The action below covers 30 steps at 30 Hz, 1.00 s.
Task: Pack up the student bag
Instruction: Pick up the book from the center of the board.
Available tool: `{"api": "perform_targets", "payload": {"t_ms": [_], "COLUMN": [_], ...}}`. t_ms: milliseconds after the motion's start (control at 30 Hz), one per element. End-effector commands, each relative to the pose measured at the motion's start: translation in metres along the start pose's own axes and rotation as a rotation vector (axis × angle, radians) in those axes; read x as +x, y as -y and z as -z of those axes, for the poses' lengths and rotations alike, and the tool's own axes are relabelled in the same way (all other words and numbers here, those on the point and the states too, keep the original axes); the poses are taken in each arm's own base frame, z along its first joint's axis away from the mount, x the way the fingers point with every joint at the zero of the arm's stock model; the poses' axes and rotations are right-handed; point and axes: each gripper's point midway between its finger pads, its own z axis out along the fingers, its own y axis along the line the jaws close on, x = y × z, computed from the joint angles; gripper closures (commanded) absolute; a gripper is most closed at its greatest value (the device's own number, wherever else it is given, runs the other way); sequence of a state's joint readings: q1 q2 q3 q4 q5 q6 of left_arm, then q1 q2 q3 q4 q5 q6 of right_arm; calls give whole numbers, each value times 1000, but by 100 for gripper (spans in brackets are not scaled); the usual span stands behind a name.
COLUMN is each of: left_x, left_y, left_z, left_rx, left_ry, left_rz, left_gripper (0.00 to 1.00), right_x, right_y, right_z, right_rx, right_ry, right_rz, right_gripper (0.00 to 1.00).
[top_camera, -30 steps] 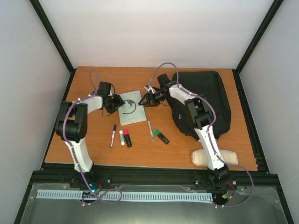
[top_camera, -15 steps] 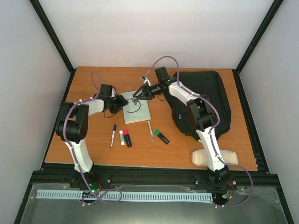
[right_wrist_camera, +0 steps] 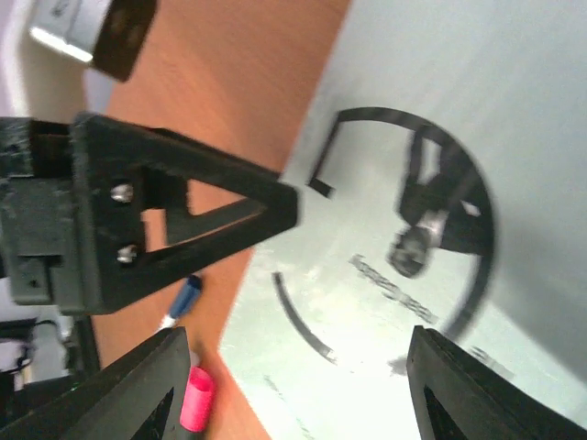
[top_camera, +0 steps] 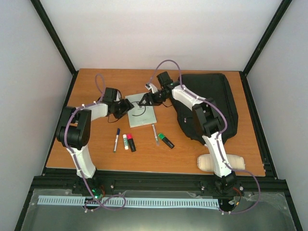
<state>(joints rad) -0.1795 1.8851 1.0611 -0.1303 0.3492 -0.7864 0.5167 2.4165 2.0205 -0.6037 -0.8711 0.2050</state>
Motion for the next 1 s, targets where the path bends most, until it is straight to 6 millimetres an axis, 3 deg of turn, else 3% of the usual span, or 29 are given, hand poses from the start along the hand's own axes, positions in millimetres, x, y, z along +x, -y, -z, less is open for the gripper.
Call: {"api": "perform_targets", "payload": {"t_ms": [0,267,533,667,833,867,967], "left_x": [38,16,8,1,5,8,18], "left_y": [-56,-35,-23,-14,-22,-27,-38], "left_z": [6,33,14,3,-8,-10,-14], "left_rx": [-238,-221,-203,-178,-208,-215,-231], "left_ry": [-107,-4,-67,-90,-128,-137,-159], "left_rz": [49,-16,-21,-31,-17,-11,8], "left_gripper": [27,36,50,58,81,87,92], "right_x": [-4,21,40,55,65,63,54], "right_y": [17,60,78,79,82,78,56], "right_z": [27,23,7,-10,-29,-33,-38], "right_rx": [177,301,280,185,70,24,-147], "right_ry": [32,-7,-53,-93,-124,-121,-107], "right_rz": [38,-22,-74,-124,-195,-210,-239], "right_gripper": [34,28,27,26,23,23,23]}}
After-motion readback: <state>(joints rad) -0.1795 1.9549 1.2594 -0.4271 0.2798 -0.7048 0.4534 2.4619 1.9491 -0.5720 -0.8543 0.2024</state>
